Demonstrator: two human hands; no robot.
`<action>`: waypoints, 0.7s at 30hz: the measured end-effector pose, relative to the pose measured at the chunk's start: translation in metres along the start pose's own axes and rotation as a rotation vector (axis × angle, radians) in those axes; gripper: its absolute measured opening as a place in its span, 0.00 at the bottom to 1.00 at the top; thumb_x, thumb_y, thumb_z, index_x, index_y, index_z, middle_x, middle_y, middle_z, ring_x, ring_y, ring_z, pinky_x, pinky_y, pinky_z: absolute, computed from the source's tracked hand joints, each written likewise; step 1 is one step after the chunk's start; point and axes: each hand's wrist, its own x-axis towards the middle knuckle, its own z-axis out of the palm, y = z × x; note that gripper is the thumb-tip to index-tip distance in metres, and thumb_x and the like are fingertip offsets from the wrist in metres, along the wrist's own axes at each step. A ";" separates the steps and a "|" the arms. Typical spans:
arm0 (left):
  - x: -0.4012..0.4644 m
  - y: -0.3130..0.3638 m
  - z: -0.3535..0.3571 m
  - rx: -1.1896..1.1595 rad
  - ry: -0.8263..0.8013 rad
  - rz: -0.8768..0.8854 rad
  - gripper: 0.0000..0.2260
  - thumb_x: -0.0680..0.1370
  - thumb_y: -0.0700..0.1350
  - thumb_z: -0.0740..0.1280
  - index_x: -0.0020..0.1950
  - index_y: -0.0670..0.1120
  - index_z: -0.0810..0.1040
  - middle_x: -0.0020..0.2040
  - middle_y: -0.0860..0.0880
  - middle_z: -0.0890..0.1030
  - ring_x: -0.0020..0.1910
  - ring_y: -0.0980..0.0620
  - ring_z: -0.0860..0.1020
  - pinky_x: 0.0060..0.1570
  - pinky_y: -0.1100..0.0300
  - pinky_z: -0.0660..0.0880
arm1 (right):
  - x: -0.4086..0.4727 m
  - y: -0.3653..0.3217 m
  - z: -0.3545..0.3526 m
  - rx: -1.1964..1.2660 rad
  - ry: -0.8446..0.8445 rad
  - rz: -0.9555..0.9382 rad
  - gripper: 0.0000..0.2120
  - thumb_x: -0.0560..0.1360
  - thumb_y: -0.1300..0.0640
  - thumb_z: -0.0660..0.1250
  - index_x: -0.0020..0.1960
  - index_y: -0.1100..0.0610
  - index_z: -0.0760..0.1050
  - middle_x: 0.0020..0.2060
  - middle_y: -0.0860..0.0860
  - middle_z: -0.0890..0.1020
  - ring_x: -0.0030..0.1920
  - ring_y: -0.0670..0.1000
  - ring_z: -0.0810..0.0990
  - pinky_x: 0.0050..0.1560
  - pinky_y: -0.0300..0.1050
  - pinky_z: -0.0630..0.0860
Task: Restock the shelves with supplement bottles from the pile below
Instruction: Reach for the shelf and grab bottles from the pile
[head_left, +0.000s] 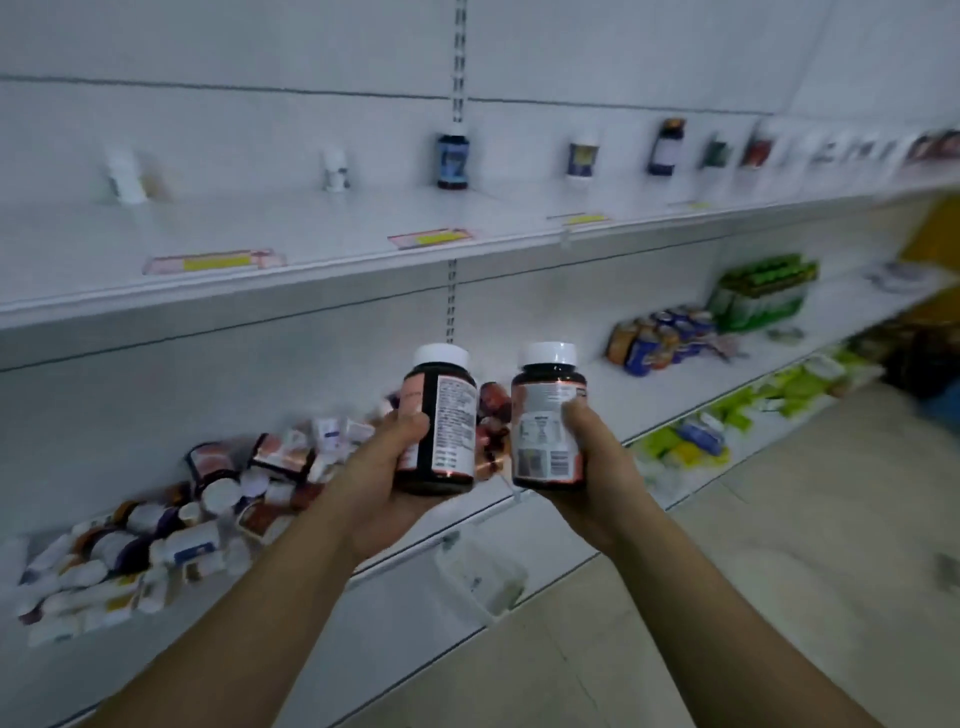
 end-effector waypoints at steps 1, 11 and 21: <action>0.016 -0.009 0.018 -0.004 -0.049 -0.021 0.42 0.53 0.47 0.82 0.65 0.40 0.75 0.57 0.37 0.79 0.50 0.41 0.81 0.42 0.49 0.79 | -0.007 -0.015 -0.019 -0.028 0.049 -0.050 0.20 0.69 0.46 0.60 0.59 0.53 0.73 0.46 0.55 0.84 0.45 0.53 0.83 0.41 0.48 0.79; 0.173 -0.133 0.235 0.034 -0.271 -0.217 0.28 0.58 0.51 0.77 0.54 0.38 0.82 0.49 0.37 0.81 0.39 0.42 0.81 0.39 0.51 0.80 | -0.040 -0.166 -0.249 0.001 0.376 -0.233 0.14 0.75 0.50 0.62 0.57 0.57 0.75 0.45 0.58 0.84 0.45 0.57 0.82 0.44 0.52 0.79; 0.327 -0.223 0.375 0.102 -0.321 -0.246 0.16 0.75 0.50 0.58 0.54 0.44 0.80 0.49 0.39 0.80 0.45 0.42 0.78 0.44 0.49 0.76 | -0.014 -0.265 -0.414 -0.258 0.665 -0.326 0.10 0.76 0.51 0.66 0.55 0.54 0.72 0.53 0.58 0.82 0.51 0.57 0.83 0.52 0.58 0.80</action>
